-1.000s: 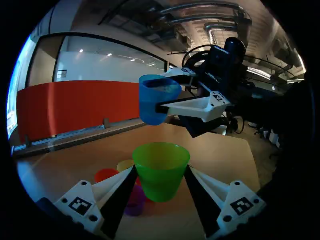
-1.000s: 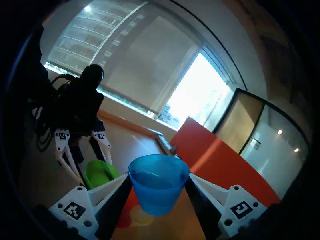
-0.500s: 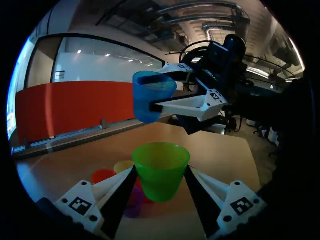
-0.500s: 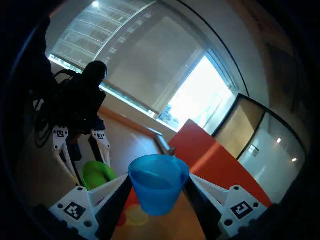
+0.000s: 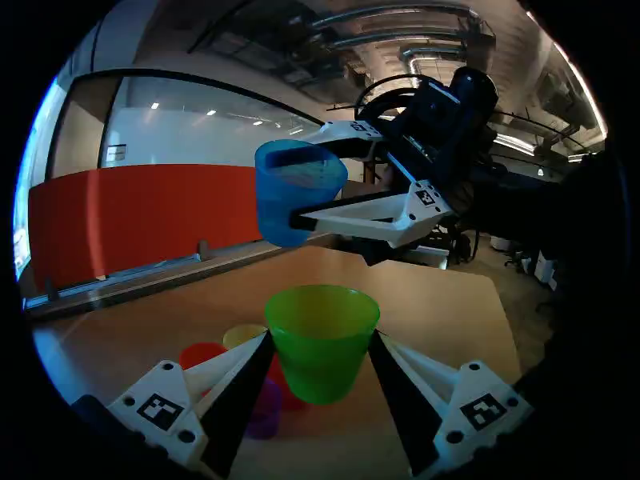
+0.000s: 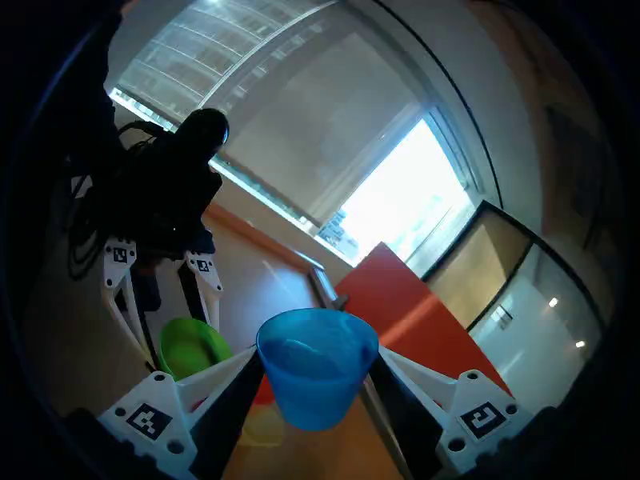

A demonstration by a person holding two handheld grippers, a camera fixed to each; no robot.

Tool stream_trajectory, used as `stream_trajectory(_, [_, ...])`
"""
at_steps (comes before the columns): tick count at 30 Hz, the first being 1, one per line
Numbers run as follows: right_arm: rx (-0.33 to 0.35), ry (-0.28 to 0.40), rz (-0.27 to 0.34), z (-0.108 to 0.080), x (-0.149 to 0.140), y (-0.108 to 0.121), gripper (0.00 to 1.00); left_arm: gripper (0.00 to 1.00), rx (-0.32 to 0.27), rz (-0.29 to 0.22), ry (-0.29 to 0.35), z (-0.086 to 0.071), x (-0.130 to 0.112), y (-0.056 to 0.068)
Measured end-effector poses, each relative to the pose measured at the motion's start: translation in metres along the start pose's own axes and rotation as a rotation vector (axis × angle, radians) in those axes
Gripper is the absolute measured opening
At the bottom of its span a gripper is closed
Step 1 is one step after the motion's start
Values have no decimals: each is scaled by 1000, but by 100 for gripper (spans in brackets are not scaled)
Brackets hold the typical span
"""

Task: Pour water

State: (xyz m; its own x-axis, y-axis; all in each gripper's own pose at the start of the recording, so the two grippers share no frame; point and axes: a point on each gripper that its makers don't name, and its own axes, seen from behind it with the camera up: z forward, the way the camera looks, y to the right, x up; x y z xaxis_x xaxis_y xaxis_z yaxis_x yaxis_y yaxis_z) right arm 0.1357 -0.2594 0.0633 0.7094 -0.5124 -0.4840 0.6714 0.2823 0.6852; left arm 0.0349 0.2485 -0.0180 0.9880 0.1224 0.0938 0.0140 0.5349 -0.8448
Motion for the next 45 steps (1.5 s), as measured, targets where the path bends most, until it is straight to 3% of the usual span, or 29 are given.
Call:
stream_trajectory(29, [12, -17, -120, 0, 2, 2, 89, 83, -2, 10, 15, 5, 6, 1])
stream_trajectory(45, [13, -30, -155, 1, 2, 2, 89, 83, -1, 7, 22, 4, 11, 0])
